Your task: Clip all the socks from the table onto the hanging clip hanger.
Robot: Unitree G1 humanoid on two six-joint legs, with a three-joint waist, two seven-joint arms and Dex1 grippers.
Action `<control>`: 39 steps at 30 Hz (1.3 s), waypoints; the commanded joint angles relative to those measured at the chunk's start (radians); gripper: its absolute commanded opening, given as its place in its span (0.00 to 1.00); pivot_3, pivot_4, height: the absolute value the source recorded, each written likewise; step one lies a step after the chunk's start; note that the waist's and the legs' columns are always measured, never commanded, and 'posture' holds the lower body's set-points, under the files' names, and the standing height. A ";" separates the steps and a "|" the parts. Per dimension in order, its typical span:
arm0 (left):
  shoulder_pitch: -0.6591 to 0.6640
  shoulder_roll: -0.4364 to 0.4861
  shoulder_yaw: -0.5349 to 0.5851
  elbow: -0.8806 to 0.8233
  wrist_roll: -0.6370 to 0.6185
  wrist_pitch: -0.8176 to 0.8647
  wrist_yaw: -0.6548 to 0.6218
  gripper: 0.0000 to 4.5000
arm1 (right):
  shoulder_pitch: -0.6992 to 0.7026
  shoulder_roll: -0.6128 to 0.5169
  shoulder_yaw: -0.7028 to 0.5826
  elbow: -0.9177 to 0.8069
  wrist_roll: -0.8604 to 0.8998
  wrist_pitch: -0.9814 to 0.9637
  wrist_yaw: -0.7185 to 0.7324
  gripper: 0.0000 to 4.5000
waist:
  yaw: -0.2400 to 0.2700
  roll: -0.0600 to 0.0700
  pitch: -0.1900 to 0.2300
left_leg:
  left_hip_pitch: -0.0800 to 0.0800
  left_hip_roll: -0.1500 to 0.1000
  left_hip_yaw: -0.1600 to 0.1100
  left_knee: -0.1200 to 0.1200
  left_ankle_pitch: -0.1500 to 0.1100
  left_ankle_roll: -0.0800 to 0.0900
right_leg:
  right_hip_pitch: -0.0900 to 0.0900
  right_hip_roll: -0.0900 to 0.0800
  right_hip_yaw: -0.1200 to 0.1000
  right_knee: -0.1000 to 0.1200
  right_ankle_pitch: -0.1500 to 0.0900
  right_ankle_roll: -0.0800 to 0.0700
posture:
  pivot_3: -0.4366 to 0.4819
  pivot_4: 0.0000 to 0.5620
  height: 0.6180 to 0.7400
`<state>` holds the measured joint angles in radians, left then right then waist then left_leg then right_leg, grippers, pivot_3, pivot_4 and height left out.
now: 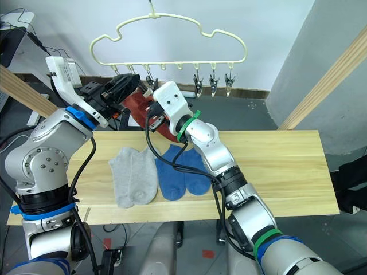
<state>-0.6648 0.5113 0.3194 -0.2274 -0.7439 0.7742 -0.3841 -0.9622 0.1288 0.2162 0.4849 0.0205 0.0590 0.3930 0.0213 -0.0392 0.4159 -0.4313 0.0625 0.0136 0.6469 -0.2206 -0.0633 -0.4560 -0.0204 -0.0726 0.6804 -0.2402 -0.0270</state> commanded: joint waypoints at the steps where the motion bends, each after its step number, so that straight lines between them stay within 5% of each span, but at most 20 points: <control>1: 0.020 0.022 0.010 -0.057 -0.007 -0.017 -0.016 0.48 | -0.029 0.017 -0.009 -0.016 0.005 -0.030 0.001 0.00 | 0.000 0.000 0.000 | 0.000 0.000 0.000 0.000 0.000 0.000 | 0.000 0.000 0.000 0.000 0.000 0.000 | 0.52 0.69 1.00; 2: 0.028 0.027 0.007 -0.062 0.000 -0.022 -0.017 0.54 | -0.030 0.018 -0.010 -0.012 0.006 -0.028 0.002 0.00 | -0.001 0.000 0.000 | 0.000 0.000 0.000 0.000 0.000 0.000 | 0.000 0.000 0.000 0.000 0.000 0.000 | 0.52 0.69 1.00; 3: 0.033 0.030 0.005 -0.064 0.007 -0.027 -0.016 0.62 | -0.031 0.019 -0.010 -0.009 0.007 -0.027 0.003 0.13 | -0.001 0.000 0.000 | 0.000 0.000 0.000 0.000 0.000 0.000 | 0.000 0.000 0.000 0.000 0.000 0.000 | 0.52 0.69 1.00; 10: 0.068 0.062 -0.018 -0.072 0.065 -0.082 -0.043 1.00 | -0.024 0.006 0.019 -0.004 -0.012 0.001 0.033 0.60 | 0.001 0.000 0.000 | 0.000 0.000 0.000 0.000 0.000 -0.001 | 0.000 0.000 0.000 0.000 0.000 0.000 | 0.52 0.69 1.00; 17: 0.120 0.053 -0.065 -0.104 0.205 -0.236 -0.032 1.00 | 0.123 -0.098 0.084 -0.225 -0.039 0.110 0.123 0.60 | 0.003 0.000 0.000 | 0.000 0.000 0.000 0.000 0.000 0.000 | 0.000 0.000 0.000 0.000 0.000 0.000 | 0.50 0.69 1.00; 26: 0.231 -0.047 -0.115 -0.167 0.330 -0.428 0.004 1.00 | 0.447 -0.394 0.045 -0.855 0.075 0.418 0.273 0.60 | 0.002 0.000 0.000 | 0.000 0.000 -0.001 0.000 0.000 0.000 | 0.001 0.000 0.000 0.000 0.000 0.000 | 0.47 0.69 1.00; 35: 0.239 -0.168 -0.180 -0.165 0.403 -0.482 0.091 0.48 | 0.577 -0.583 -0.140 -1.171 0.274 0.627 0.306 0.60 | -0.005 0.000 0.000 | 0.001 -0.001 -0.002 0.000 0.002 0.001 | 0.001 0.002 -0.001 0.001 -0.001 0.002 | 0.43 0.70 1.00; 39: 0.241 -0.202 -0.212 -0.160 0.444 -0.504 0.113 0.48 | 0.586 -0.602 -0.193 -1.225 0.346 0.687 0.282 0.60 | -0.008 0.000 0.000 | 0.001 -0.001 -0.002 0.001 0.002 0.002 | 0.001 0.002 0.000 0.001 0.000 0.003 | 0.41 0.70 1.00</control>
<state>-0.4245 0.3140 0.1119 -0.3514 -0.3163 0.2971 -0.2864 -0.3879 -0.4654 0.0526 -0.6820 0.3294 0.7347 0.6815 0.0134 -0.0393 0.4154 -0.4305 0.0612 0.0121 0.6476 -0.2185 -0.0608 -0.4545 -0.0183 -0.0728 0.6811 -0.2407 -0.0241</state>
